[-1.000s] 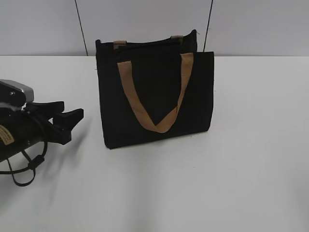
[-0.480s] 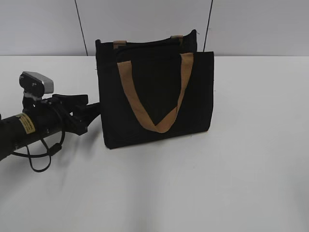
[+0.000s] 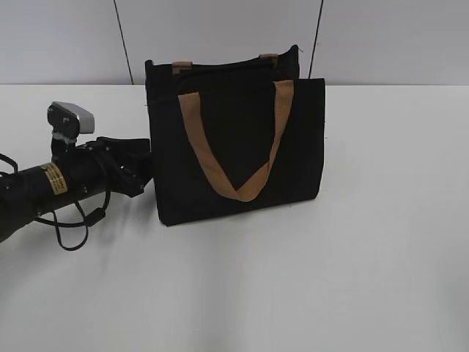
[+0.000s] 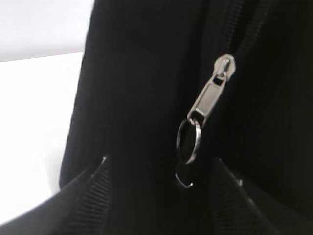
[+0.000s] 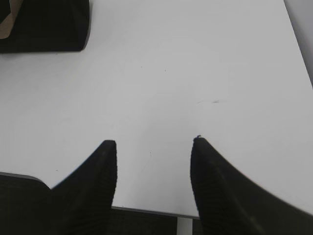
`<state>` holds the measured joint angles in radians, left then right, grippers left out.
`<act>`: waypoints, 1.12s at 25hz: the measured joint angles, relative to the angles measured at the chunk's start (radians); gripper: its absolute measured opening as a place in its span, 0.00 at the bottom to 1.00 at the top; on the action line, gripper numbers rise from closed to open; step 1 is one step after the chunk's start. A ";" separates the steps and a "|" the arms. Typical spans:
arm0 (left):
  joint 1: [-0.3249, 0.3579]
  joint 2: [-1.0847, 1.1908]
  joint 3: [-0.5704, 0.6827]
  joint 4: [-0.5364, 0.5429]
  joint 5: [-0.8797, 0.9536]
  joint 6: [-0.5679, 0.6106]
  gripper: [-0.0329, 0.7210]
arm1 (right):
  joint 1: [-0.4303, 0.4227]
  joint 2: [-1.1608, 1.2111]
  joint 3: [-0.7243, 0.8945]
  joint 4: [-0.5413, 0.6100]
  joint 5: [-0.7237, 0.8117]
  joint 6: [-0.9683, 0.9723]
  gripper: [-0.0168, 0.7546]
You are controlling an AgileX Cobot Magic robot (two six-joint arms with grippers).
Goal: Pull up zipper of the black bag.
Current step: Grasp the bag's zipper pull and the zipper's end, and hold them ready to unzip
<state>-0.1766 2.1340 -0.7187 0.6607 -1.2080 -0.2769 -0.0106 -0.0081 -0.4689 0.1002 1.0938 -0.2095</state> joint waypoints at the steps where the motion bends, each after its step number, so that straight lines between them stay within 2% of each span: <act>1: -0.004 0.000 -0.005 0.000 0.002 0.000 0.66 | 0.000 0.000 0.000 0.000 0.000 0.000 0.51; 7: -0.046 0.000 -0.047 -0.005 0.097 -0.001 0.60 | 0.000 0.000 0.000 0.000 0.000 0.000 0.51; 15: -0.049 0.000 -0.057 -0.033 0.159 -0.001 0.53 | 0.000 0.000 0.000 0.000 0.000 0.004 0.51; 25: -0.049 0.000 -0.057 -0.036 0.166 -0.002 0.36 | 0.000 0.000 0.000 0.000 0.000 0.005 0.51; 28: -0.049 0.000 -0.057 -0.036 0.166 -0.002 0.27 | 0.000 0.000 0.000 0.000 0.000 0.005 0.51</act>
<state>-0.2260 2.1342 -0.7752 0.6250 -1.0416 -0.2790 -0.0106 -0.0081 -0.4689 0.1002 1.0938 -0.2048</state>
